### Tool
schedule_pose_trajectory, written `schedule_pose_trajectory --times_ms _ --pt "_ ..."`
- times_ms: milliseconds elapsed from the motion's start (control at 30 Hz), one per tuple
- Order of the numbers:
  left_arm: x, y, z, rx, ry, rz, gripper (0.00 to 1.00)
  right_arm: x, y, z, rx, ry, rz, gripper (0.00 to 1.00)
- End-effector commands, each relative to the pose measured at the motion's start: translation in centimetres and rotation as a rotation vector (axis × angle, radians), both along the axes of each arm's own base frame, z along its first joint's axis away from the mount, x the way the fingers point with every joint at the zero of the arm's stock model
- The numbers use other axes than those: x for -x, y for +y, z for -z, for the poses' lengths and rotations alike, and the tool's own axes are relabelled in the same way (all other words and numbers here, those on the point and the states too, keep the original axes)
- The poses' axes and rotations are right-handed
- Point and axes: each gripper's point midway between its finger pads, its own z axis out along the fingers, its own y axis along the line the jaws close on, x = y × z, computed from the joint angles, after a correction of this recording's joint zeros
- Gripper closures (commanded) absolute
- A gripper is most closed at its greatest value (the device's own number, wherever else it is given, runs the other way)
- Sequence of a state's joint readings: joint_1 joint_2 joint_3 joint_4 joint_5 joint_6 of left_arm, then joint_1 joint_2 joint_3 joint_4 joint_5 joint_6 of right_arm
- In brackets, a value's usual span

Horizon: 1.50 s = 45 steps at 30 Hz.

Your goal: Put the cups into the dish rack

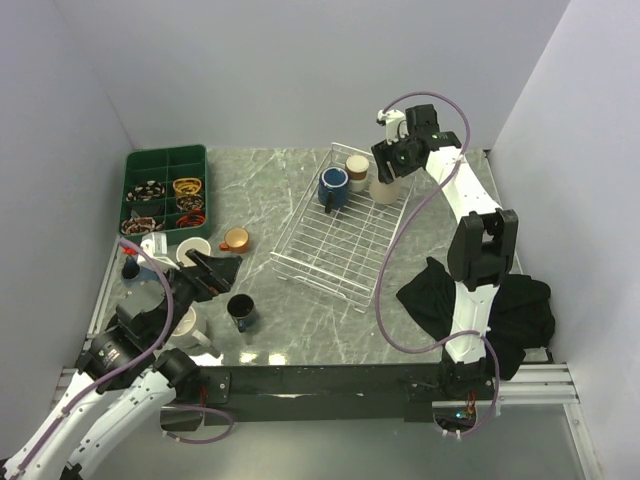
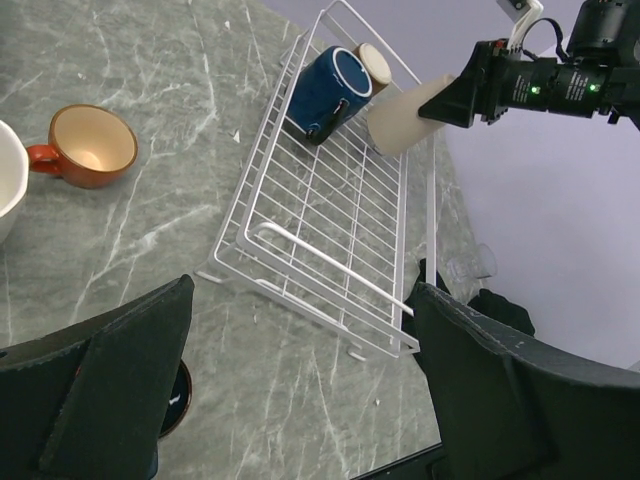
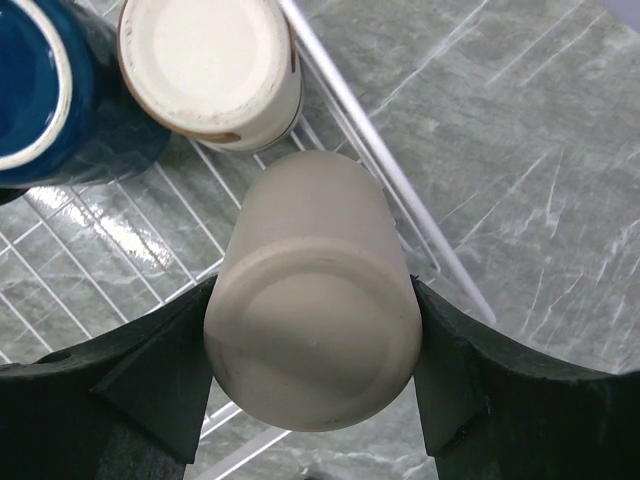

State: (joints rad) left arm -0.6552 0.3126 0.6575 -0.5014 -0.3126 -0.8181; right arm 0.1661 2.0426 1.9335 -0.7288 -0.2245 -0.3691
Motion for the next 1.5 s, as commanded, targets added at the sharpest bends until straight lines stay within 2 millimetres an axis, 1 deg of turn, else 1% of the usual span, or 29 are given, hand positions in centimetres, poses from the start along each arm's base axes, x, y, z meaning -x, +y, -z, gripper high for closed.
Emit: schedule_pose_trajectory --times_ms 0,67,133,267,333,500,600,700,767,800,867,900,933,967,1000,1033,1067,1100,1133,1167,1200,1233,1267,1300,1333,1367,1400,1433,1467 --pt "-0.4 -0.3 0.0 0.015 0.004 -0.004 0.04 -1.7 0.0 -2.3 0.009 -0.079 0.009 0.50" --pt "-0.4 -0.4 0.2 0.015 0.010 0.000 0.04 -1.7 0.0 -2.4 0.007 -0.084 0.012 0.30" --pt "-0.5 -0.5 0.3 0.018 0.011 -0.001 0.04 -1.5 0.1 -2.4 0.005 -0.083 0.013 0.22" --pt "-0.5 -0.7 0.2 0.024 0.012 0.008 0.04 -1.4 0.1 -2.4 0.001 -0.081 0.010 0.14" --pt "-0.5 -0.8 0.3 0.023 0.017 0.010 0.04 -1.2 0.1 -2.4 0.000 -0.081 0.012 0.00" --pt "-0.5 -1.0 0.5 0.034 0.024 0.018 0.04 -0.9 0.1 -3.3 -0.001 -0.099 0.012 0.00" --pt "-0.5 -1.1 0.7 0.038 0.036 0.019 0.04 -0.7 -0.3 -4.8 0.001 -0.130 0.026 0.00" --pt "-0.8 -1.2 1.1 0.006 0.058 0.015 0.04 0.2 -0.6 -7.7 -0.004 -0.188 0.034 0.00" --pt "-1.3 -0.9 1.5 -0.031 0.086 -0.011 0.04 1.1 -0.7 -10.3 -0.013 -0.241 0.030 0.00" --pt "-1.8 -1.1 1.7 -0.070 0.107 -0.018 0.04 1.6 -0.7 -10.8 -0.015 -0.249 0.028 0.00" --pt "-2.4 -1.1 1.9 -0.108 0.128 -0.031 0.04 2.9 -1.1 -13.1 -0.025 -0.301 0.029 0.00" --pt "-3.0 -1.4 2.1 -0.141 0.145 -0.027 0.04 3.5 -1.1 -12.9 -0.032 -0.295 0.023 0.00" --pt "-3.3 -1.5 2.2 -0.156 0.154 -0.031 0.04 4.7 -1.1 -14.4 -0.042 -0.325 0.018 0.00" --pt "-3.6 -1.6 2.3 -0.164 0.161 -0.030 0.04 5.3 -1.1 -14.9 -0.052 -0.339 0.013 0.00" --pt "-4.1 -1.8 2.4 -0.186 0.175 -0.028 0.04 6.1 -1.1 -14.2 -0.057 -0.321 0.008 0.00" --pt "-4.6 -1.3 2.5 -0.191 0.185 -0.050 0.04 7.5 -1.0 -15.5 -0.080 -0.349 -0.010 0.00" --pt "-4.8 -1.5 2.5 -0.190 0.195 -0.036 0.04 8.4 -0.9 -14.4 -0.084 -0.325 -0.019 0.00" --pt "-5.3 -1.4 2.6 -0.198 0.206 -0.036 0.04 9.2 -0.9 -14.3 -0.094 -0.329 -0.018 0.00" --pt "-6.0 -0.2 2.7 -0.193 0.215 -0.075 0.04 10.7 -0.6 -16.4 -0.137 -0.393 -0.043 0.00" --pt "-6.4 0.1 3.0 -0.192 0.231 -0.074 0.04 11.7 -0.9 -14.4 -0.149 -0.361 -0.037 0.00" --pt "-6.7 0.1 2.9 -0.184 0.234 -0.053 0.04 13.3 -1.1 -16.0 -0.180 -0.417 -0.037 0.00" --pt "-7.4 1.5 2.9 -0.179 0.245 -0.097 0.04 13.9 -0.7 -16.9 -0.253 -0.452 -0.040 0.00" --pt "-8.0 1.9 3.6 -0.190 0.275 -0.108 0.04 15.0 -0.6 -14.7 -0.298 -0.409 -0.048 0.00" --pt "-8.4 2.6 3.3 -0.200 0.279 -0.128 0.04 16.2 -1.8 -15.6 -0.340 -0.446 -0.036 0.00" --pt "-8.7 3.6 3.8 -0.214 0.314 -0.167 0.04 17.1 -1.4 -15.3 -0.386 -0.435 -0.065 0.00" --pt "-9.1 3.9 4.7 -0.230 0.354 -0.183 0.04 19.0 0.2 -13.7 -0.449 -0.375 -0.164 0.00" --pt "-9.6 4.6 4.4 -0.243 0.362 -0.218 0.04 19.9 -0.5 -13.5 -0.444 -0.388 -0.175 0.00" --pt "-9.5 4.8 4.8 -0.257 0.393 -0.223 0.04 20.7 -0.2 -12.9 -0.458 -0.374 -0.204 0.00" --pt "-9.9 4.8 5.1 -0.267 0.413 -0.227 0.04 21.8 0.4 -11.0 -0.488 -0.333 -0.238 0.00"
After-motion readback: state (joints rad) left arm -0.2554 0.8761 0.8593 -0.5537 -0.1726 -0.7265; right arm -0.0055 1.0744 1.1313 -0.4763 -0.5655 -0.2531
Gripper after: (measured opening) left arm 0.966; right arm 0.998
